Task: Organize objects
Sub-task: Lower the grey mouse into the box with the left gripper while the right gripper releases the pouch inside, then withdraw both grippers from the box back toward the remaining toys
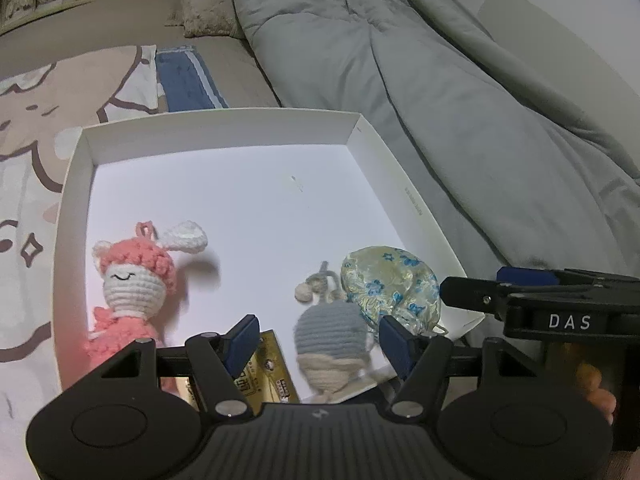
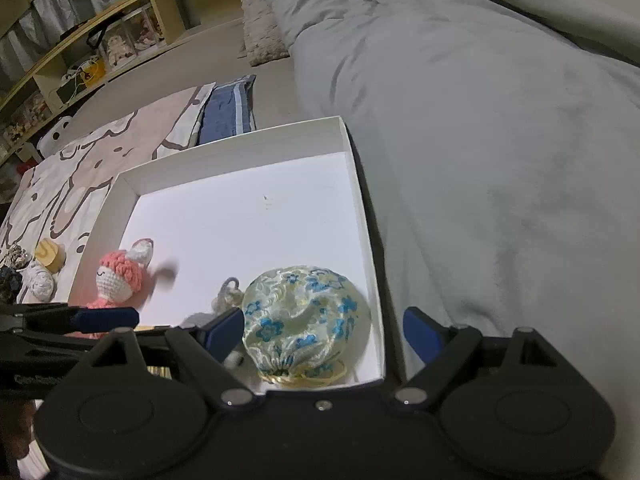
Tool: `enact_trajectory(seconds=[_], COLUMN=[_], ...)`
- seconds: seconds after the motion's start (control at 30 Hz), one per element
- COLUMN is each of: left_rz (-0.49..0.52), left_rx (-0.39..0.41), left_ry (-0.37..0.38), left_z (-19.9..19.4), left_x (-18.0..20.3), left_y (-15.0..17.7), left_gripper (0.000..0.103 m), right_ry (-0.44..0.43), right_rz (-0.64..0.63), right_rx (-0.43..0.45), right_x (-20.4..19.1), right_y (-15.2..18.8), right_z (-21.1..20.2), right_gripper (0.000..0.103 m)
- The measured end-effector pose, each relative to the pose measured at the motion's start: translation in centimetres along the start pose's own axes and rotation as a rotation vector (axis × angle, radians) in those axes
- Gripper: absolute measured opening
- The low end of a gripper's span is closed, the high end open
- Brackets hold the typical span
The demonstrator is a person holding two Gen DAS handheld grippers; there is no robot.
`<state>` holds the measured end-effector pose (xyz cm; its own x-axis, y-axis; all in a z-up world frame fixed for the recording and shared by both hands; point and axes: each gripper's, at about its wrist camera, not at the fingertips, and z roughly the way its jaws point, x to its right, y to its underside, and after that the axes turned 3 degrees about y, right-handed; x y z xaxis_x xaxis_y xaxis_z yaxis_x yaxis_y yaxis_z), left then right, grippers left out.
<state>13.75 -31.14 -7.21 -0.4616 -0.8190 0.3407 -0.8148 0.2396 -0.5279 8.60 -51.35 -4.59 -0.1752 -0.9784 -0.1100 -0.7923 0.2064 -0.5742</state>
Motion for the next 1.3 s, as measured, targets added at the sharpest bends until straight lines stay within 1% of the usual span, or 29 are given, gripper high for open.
enact_trajectory(seconds=[0.2, 0.4, 0.57, 0.67, 0.73, 0.77, 0.93, 1.1, 1.2, 1.3], left_rz=[0.019, 0.032, 0.033, 0.039, 0.046, 0.050, 0.055, 0.065, 0.063, 0.062], left_rx=[0.002, 0.017, 0.034, 0.042, 0.050, 0.056, 0.078, 0.097, 0.106, 0.119], left_ry=[-0.007, -0.027, -0.034, -0.041, -0.049, -0.054, -0.061, -0.075, -0.079, -0.090], left_z=[-1.1, -3.0, -4.8, -5.7, -6.5, -6.9, -8.5, -9.8, -10.4, -11.0], left_x=[0.3, 0.3, 0.3, 0.3, 0.3, 0.3, -0.1, -0.5, -0.9, -1.4], left_y=[0.1, 0.2, 0.4, 0.6, 0.9, 1.0, 1.6, 2.2, 2.6, 3.1], left_gripper=[0.067, 0.067, 0.067, 0.074, 0.082, 0.083, 0.096, 0.103, 0.103, 0.103], right_ry=[-0.001, -0.011, 0.014, 0.020, 0.026, 0.031, 0.039, 0.046, 0.049, 0.058], right_rz=[0.005, -0.003, -0.013, -0.010, -0.007, -0.007, -0.014, -0.015, -0.019, -0.021], right_rx=[0.016, 0.051, 0.077, 0.089, 0.094, 0.097, 0.108, 0.119, 0.120, 0.128], right_x=[-0.1, -0.7, -1.4, -1.7, -1.9, -2.0, -2.7, -3.2, -3.7, -4.0], right_y=[0.2, 0.4, 0.6, 0.9, 1.1, 1.2, 1.9, 2.7, 3.2, 3.7], right_z=[-1.2, -3.4, -5.1, -6.0, -6.6, -6.9, -8.1, -9.1, -9.4, -9.8], right_gripper=[0.087, 0.087, 0.088, 0.088, 0.088, 0.088, 0.093, 0.099, 0.103, 0.103])
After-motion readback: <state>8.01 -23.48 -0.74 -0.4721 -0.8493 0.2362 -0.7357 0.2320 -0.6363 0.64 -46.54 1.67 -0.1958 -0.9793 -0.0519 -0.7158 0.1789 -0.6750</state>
